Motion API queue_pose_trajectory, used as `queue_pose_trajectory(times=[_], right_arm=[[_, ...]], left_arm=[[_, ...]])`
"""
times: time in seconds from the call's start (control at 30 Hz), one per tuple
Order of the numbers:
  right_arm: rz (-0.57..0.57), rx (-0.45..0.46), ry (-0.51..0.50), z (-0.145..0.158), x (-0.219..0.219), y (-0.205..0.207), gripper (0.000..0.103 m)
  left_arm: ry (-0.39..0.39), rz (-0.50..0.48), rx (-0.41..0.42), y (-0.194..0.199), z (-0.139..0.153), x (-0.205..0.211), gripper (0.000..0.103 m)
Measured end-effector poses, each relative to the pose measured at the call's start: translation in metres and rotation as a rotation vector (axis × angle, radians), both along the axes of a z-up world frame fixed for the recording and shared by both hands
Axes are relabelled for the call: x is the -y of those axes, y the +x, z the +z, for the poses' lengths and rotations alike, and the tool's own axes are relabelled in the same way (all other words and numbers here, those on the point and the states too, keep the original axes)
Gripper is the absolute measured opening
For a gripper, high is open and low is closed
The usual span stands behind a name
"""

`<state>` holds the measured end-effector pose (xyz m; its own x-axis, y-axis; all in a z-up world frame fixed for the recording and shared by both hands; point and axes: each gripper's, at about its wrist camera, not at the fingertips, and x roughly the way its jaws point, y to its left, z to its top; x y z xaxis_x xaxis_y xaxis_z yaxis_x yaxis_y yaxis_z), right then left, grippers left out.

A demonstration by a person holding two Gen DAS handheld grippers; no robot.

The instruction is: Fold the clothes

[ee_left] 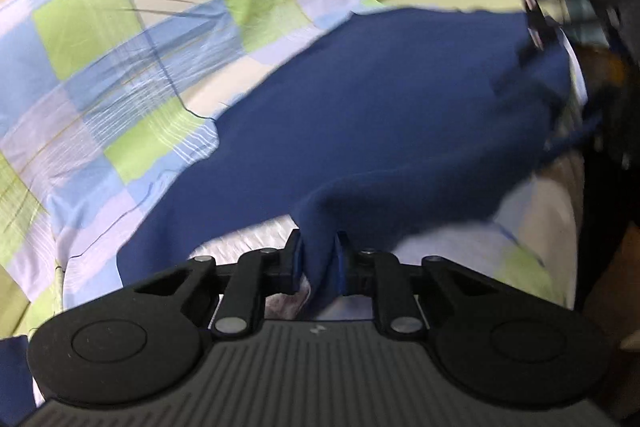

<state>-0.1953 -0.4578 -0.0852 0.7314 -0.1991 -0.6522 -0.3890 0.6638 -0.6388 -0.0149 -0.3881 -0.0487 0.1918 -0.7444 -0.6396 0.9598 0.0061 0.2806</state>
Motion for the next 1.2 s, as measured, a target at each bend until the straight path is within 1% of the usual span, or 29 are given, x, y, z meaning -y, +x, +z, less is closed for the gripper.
queue_pose_trajectory(times=[0.03, 0.07, 0.13, 0.17, 0.2, 0.23, 0.27, 0.33, 0.37, 0.4, 0.43, 0.47, 0.53, 0.6, 0.67, 0.73, 0.8, 0.83, 0.87, 0.9, 0.93, 0.97, 1.0, 1.03, 1.07, 1.1, 1.2], right_arm=[[-0.007, -0.006, 0.013, 0.001, 0.005, 0.005, 0.019], [-0.036, -0.020, 0.063, 0.005, 0.015, 0.013, 0.009], [-0.154, -0.020, 0.261, 0.021, 0.050, 0.032, 0.009], [-0.222, -0.006, 0.355, 0.027, 0.071, 0.038, 0.009], [-0.285, 0.006, 0.440, 0.032, 0.090, 0.044, 0.009], [-0.335, 0.006, 0.507, 0.032, 0.107, 0.049, 0.009], [-0.379, 0.005, 0.566, 0.033, 0.122, 0.053, 0.009], [-0.422, 0.003, 0.629, 0.029, 0.140, 0.058, 0.009], [-0.444, 0.004, 0.657, 0.027, 0.148, 0.061, 0.009], [-0.454, 0.006, 0.676, 0.025, 0.152, 0.063, 0.009], [-0.461, 0.006, 0.698, 0.024, 0.156, 0.065, 0.009], [-0.474, 0.005, 0.735, 0.023, 0.162, 0.067, 0.009], [-0.499, 0.000, 0.800, 0.021, 0.174, 0.072, 0.010], [-0.508, 0.000, 0.813, 0.017, 0.178, 0.072, 0.010], [-0.519, 0.002, 0.824, 0.015, 0.182, 0.070, 0.012], [-0.544, 0.029, 0.858, 0.017, 0.189, 0.064, 0.014], [-0.573, 0.075, 0.863, 0.022, 0.196, 0.052, 0.015], [-0.586, 0.095, 0.856, 0.025, 0.198, 0.046, 0.016], [-0.587, 0.110, 0.837, 0.029, 0.198, 0.039, 0.017], [-0.569, 0.117, 0.811, 0.033, 0.193, 0.031, 0.019], [-0.540, 0.117, 0.783, 0.036, 0.186, 0.023, 0.025], [-0.504, 0.112, 0.745, 0.037, 0.176, 0.016, 0.031], [-0.461, 0.101, 0.698, 0.038, 0.165, 0.008, 0.047], [-0.428, 0.092, 0.654, 0.036, 0.155, 0.003, 0.059], [-0.386, 0.073, 0.576, 0.031, 0.141, -0.002, 0.061], [-0.337, 0.048, 0.468, 0.024, 0.123, -0.007, 0.061], [-0.240, 0.000, 0.199, 0.000, 0.093, -0.009, 0.060]], left_arm=[[-0.003, 0.006, 0.000, 0.005, 0.004, 0.004, 0.019], [-0.003, 0.011, 0.007, 0.008, 0.007, 0.009, 0.020], [-0.007, 0.016, 0.038, 0.012, 0.012, 0.015, 0.028], [-0.008, 0.016, 0.048, 0.012, 0.013, 0.017, 0.028], [-0.009, 0.016, 0.062, 0.011, 0.014, 0.017, 0.031], [-0.010, 0.014, 0.083, 0.007, 0.014, 0.014, 0.034], [-0.011, 0.013, 0.105, 0.003, 0.013, 0.012, 0.034], [-0.019, -0.004, 0.141, -0.007, 0.012, 0.002, 0.036], [-0.026, -0.029, 0.154, -0.014, 0.011, -0.005, 0.037], [-0.028, -0.059, 0.167, -0.022, 0.009, -0.009, 0.041], [-0.021, -0.086, 0.192, -0.029, 0.005, -0.009, 0.043], [-0.006, -0.111, 0.232, -0.037, -0.001, -0.007, 0.043], [0.030, -0.141, 0.311, -0.048, -0.015, 0.003, 0.044], [0.048, -0.142, 0.358, -0.048, -0.027, 0.015, 0.044], [0.052, -0.126, 0.350, -0.039, -0.039, 0.032, 0.044], [0.062, -0.125, 0.374, -0.034, -0.050, 0.045, 0.047], [0.073, -0.137, 0.394, -0.034, -0.054, 0.051, 0.046], [0.081, -0.145, 0.388, -0.032, -0.053, 0.054, 0.040], [0.087, -0.152, 0.376, -0.031, -0.052, 0.055, 0.036], [0.086, -0.152, 0.350, -0.029, -0.047, 0.053, 0.028], [0.082, -0.149, 0.327, -0.027, -0.042, 0.050, 0.019], [0.075, -0.143, 0.312, -0.025, -0.038, 0.047, 0.013], [0.066, -0.136, 0.293, -0.022, -0.033, 0.043, 0.010], [0.052, -0.124, 0.260, -0.017, -0.026, 0.037, 0.008], [0.042, -0.112, 0.235, -0.013, -0.020, 0.032, 0.007], [0.034, -0.102, 0.215, -0.011, -0.015, 0.027, 0.006], [0.027, -0.093, 0.190, -0.010, -0.005, 0.016, 0.004]])
